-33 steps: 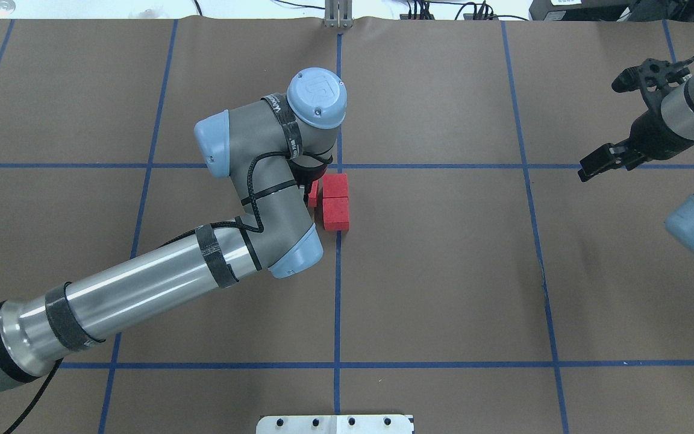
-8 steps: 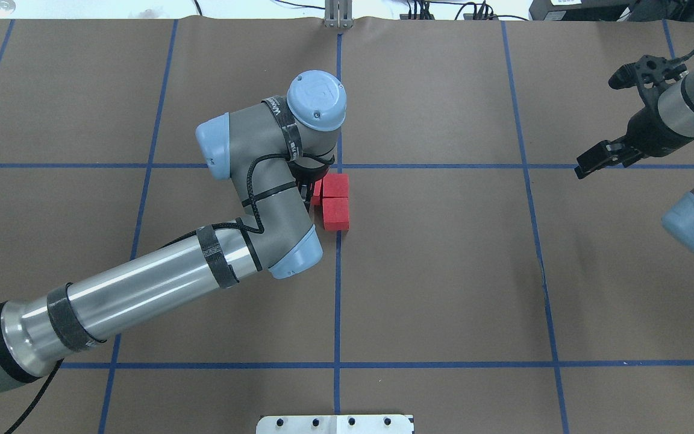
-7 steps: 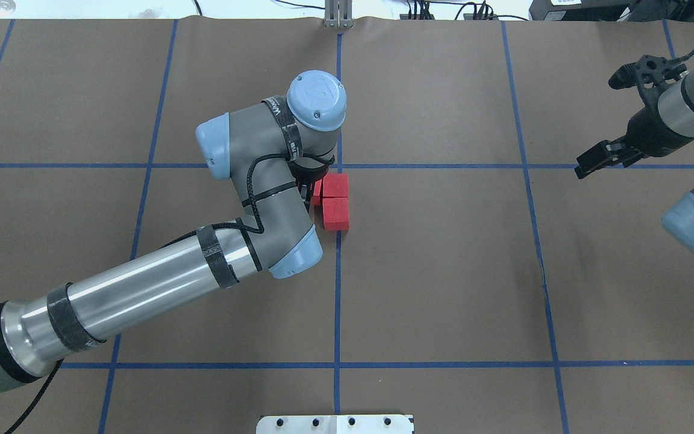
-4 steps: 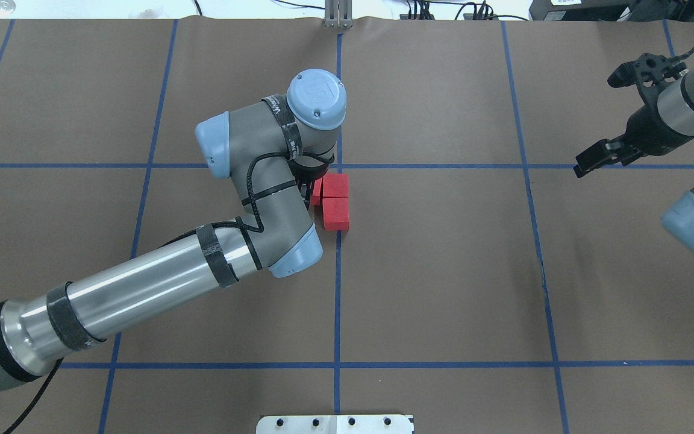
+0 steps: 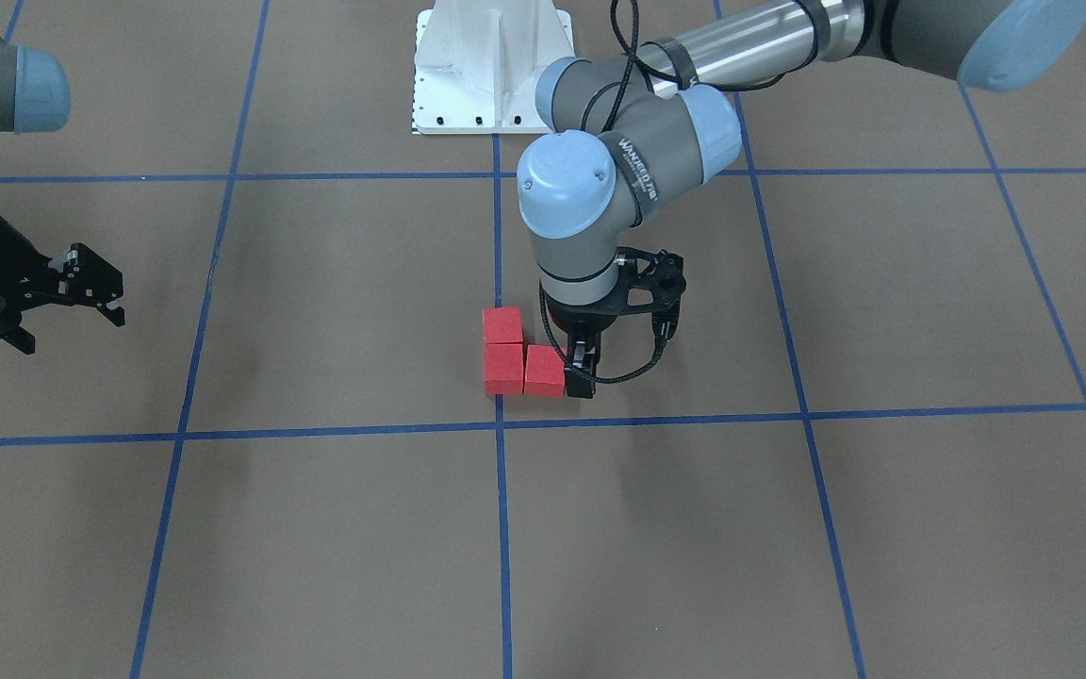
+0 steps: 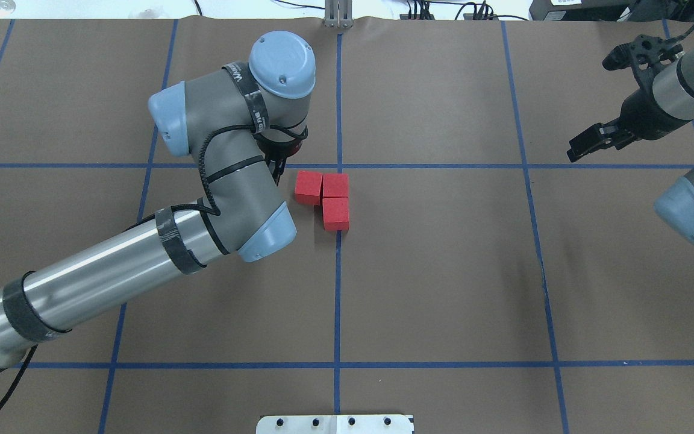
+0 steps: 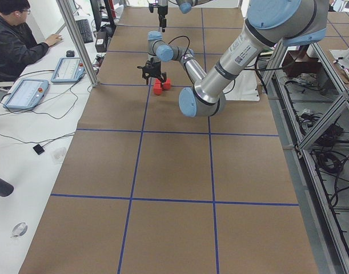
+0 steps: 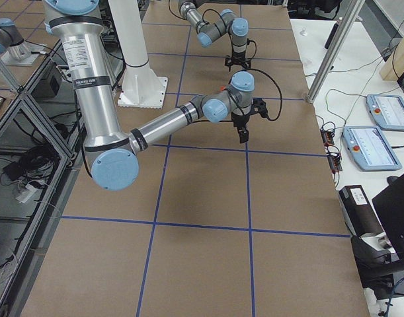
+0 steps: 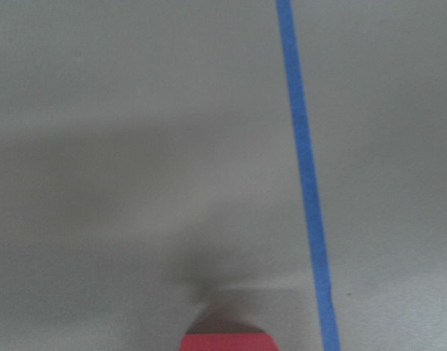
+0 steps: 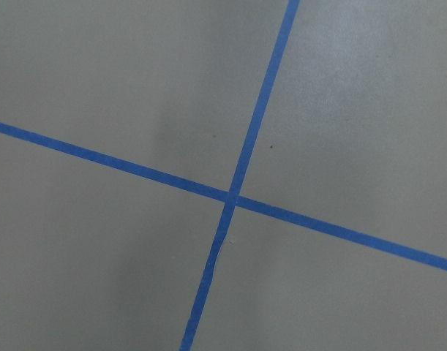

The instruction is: Form red blocks into L shape at center

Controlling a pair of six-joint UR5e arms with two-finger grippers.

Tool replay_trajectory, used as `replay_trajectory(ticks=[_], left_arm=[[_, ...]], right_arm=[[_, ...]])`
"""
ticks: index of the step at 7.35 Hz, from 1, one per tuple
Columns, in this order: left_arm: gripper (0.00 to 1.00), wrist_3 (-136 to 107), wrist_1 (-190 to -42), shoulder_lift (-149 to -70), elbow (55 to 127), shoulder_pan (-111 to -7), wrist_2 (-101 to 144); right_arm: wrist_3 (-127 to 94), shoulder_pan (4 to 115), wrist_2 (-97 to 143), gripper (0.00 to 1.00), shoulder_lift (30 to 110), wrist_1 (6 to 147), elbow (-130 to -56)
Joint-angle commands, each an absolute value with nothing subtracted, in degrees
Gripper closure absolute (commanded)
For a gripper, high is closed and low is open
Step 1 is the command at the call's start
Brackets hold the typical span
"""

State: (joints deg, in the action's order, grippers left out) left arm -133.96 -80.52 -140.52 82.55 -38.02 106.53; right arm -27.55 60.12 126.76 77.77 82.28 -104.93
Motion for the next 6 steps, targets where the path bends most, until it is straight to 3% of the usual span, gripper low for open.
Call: replay_trajectory(ticks=[1, 4, 6], left_arm=[[0.00, -118.4, -79.7, -130.1, 95.0, -40.4, 106.4], [0.00, -85.9, -81.1, -113.0, 110.4, -44.2, 106.9], [0.00, -65.9, -82.5, -105.2, 114.9, -50.1, 108.0]], right_arm=[[-27.3, 60.5, 126.3, 0.01, 77.3, 82.1, -104.8], [-27.2, 60.5, 122.2, 0.01, 77.6, 82.4, -101.8], [-27.5, 64.7, 121.2, 0.01, 77.7, 82.3, -97.6]])
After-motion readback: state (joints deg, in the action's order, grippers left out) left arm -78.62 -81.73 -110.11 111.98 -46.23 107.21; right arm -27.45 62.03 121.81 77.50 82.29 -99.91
